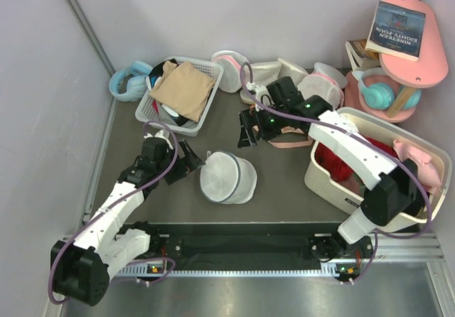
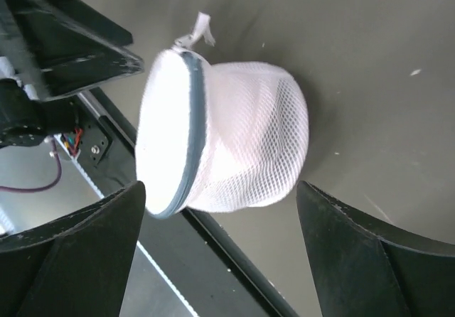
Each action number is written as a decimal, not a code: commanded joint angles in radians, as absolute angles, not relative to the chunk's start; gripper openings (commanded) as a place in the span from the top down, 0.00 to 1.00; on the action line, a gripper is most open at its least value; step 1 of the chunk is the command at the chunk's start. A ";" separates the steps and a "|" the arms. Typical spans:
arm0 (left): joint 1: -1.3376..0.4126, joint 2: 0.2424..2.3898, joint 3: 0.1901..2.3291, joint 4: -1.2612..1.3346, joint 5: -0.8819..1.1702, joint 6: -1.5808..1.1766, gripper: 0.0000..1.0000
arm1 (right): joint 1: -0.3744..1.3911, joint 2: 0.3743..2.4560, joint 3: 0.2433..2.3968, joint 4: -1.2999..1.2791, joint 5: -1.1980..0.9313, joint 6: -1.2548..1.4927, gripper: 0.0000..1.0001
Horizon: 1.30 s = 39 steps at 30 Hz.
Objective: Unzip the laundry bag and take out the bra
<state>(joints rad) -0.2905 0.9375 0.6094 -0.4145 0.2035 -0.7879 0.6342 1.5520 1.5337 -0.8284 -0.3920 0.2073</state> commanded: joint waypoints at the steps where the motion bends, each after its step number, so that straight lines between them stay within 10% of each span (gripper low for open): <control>1: -0.295 0.951 0.621 -0.351 0.229 -0.805 0.01 | 0.650 1.674 1.505 -0.795 -0.503 0.221 0.15; 17: -0.314 0.896 0.519 -0.223 0.301 -0.834 0.01 | 0.660 1.663 1.207 -0.743 -0.456 0.097 0.66; 34: -0.614 0.904 0.477 0.083 0.195 -0.885 0.07 | 0.661 1.629 1.108 -0.712 -0.399 0.103 0.68; 39: -0.632 0.946 0.480 0.121 0.229 -0.884 0.16 | 0.661 1.594 1.126 -0.727 -0.359 0.120 0.54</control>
<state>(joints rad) -0.6167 0.9173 0.4812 0.0166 0.2234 -0.8833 0.6521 1.6596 1.1122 -0.7383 -0.3985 0.1173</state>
